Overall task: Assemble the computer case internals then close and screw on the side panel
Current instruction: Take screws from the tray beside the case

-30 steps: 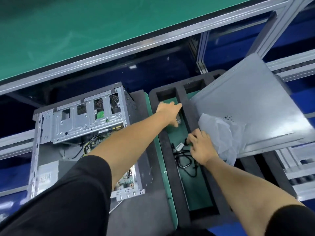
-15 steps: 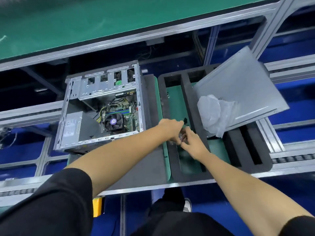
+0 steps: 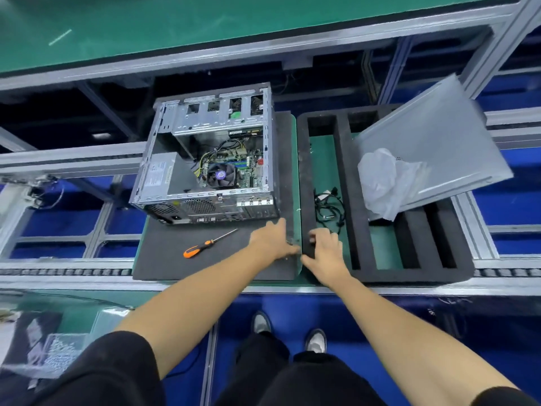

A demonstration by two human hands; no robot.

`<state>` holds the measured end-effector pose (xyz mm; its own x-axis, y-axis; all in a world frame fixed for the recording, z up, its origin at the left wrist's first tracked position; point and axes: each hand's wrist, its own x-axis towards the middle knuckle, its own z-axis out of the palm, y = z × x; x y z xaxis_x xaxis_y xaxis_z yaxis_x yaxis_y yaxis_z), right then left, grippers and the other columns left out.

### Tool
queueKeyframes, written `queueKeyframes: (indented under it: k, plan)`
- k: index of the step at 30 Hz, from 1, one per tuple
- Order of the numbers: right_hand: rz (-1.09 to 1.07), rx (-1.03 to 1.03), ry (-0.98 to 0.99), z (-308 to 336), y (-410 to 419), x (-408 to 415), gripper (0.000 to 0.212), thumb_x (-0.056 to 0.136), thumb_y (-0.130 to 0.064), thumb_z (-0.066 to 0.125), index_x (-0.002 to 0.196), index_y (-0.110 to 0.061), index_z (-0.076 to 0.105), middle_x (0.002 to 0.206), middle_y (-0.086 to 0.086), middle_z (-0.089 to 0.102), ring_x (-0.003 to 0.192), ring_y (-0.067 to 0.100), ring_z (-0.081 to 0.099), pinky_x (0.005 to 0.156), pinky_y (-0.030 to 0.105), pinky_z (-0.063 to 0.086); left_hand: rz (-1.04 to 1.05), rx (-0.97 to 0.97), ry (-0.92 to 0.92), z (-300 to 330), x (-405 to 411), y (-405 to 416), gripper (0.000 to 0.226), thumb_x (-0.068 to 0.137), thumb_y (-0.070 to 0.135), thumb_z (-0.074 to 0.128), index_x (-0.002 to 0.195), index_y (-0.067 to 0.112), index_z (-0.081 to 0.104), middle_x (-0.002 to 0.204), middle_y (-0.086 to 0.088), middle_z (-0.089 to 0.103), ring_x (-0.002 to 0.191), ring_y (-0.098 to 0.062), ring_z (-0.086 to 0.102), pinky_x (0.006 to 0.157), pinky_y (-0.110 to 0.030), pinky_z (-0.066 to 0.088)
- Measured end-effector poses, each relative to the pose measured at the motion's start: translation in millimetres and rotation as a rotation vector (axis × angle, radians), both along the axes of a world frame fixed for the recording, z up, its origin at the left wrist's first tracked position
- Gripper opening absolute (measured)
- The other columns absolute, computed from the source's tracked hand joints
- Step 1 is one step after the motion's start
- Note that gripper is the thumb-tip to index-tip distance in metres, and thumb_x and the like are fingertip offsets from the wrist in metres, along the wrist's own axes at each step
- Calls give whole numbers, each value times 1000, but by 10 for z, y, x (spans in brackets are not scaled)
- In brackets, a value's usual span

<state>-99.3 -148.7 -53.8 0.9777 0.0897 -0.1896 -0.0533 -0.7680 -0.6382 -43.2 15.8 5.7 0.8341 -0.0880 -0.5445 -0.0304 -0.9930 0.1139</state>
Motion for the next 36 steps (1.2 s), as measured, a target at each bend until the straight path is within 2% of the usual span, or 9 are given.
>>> queueKeyframes:
  k: [3,8,13,15,18,23,29,33,36]
  plan:
    - [-72,-54,-13,-61,104,46,42,88,-27,71,123,-18,51,112,-2,51,107,22,44,91,36,32,49,54,-48,-75,2,315,88,79,71,68,142,19,35,134,-15,49,109,-38,63,71,-39,44]
    - [126,-278,-58,-102,200,290,24,95,-35,59,115,-23,53,111,-1,47,107,22,44,94,39,34,44,64,-135,-180,4,565,98,78,74,66,152,21,28,139,-19,45,112,-39,61,68,-39,44]
    - [284,-343,-119,-133,189,491,11,96,-32,53,104,-24,51,102,-3,49,101,23,46,89,39,31,50,39,-126,-247,-9,614,93,77,78,63,145,21,34,156,-21,24,109,-41,64,68,-39,47]
    - [360,-406,-133,-130,203,561,10,98,-31,50,102,-22,50,103,-1,54,101,25,48,87,39,30,41,38,-136,-252,-22,617,98,76,82,60,146,21,32,158,-20,22,111,-41,63,71,-41,51]
    - [465,-512,-119,-109,231,663,16,100,-32,45,108,-19,51,107,2,58,101,26,52,88,40,31,20,26,-187,-272,-90,637,101,74,86,56,145,20,26,152,-17,26,112,-42,61,73,-45,53]
    - [605,-667,-155,-65,260,688,25,97,-32,45,113,-12,47,105,7,62,89,28,59,84,41,31,-85,10,-212,-329,-206,755,79,78,69,63,132,24,26,132,-9,26,109,-35,54,60,-39,44]
    - [611,-646,-113,-30,254,651,31,100,-29,46,126,-12,40,110,7,58,93,29,59,85,43,34,-52,-22,-183,-301,-209,800,72,81,66,65,130,26,31,128,-8,31,108,-32,58,66,-43,53]
    - [621,-646,-87,-11,232,638,21,101,-23,42,119,-13,44,109,7,54,95,29,57,83,42,32,19,-79,-175,-301,-219,810,70,82,62,68,130,26,33,127,-6,30,107,-31,58,67,-43,55]
    - [546,-563,-116,38,270,616,13,100,-23,42,110,-16,44,104,2,54,93,25,56,84,39,33,144,-155,-181,-301,-214,812,67,81,60,72,125,25,35,123,-5,28,97,-34,60,67,-43,53]
